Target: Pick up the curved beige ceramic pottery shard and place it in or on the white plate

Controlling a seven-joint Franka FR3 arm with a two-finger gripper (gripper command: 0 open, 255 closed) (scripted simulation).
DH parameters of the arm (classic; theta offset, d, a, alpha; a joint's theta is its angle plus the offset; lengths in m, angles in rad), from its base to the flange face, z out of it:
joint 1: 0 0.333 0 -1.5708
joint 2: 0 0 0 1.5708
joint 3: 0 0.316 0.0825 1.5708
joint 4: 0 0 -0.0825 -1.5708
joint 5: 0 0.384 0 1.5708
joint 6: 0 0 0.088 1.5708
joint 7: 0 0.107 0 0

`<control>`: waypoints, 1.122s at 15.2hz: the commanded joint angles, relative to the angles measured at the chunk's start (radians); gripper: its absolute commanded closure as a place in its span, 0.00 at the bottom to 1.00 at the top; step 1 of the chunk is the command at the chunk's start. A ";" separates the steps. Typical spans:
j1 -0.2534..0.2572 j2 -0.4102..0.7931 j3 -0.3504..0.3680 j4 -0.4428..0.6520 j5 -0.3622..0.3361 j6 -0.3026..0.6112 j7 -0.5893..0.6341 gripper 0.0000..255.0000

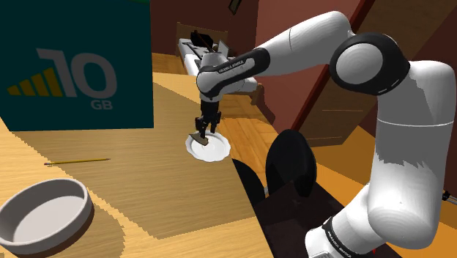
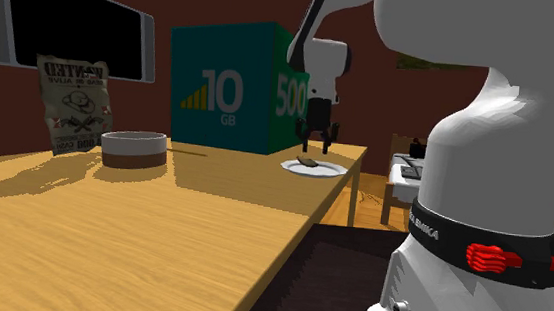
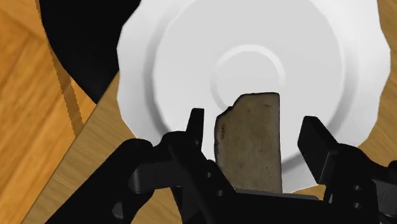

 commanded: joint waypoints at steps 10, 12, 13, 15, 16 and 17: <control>0.021 0.038 0.007 -0.131 -0.061 0.403 -0.075 0.00; 0.021 0.039 0.007 -0.131 -0.061 0.403 -0.075 0.00; 0.021 0.039 0.007 -0.131 -0.061 0.403 -0.075 0.00; 0.021 0.039 0.007 -0.131 -0.061 0.403 -0.075 0.00; 0.021 0.039 0.007 -0.131 -0.061 0.403 -0.075 0.00; 0.021 0.038 0.007 -0.131 -0.061 0.403 -0.076 0.00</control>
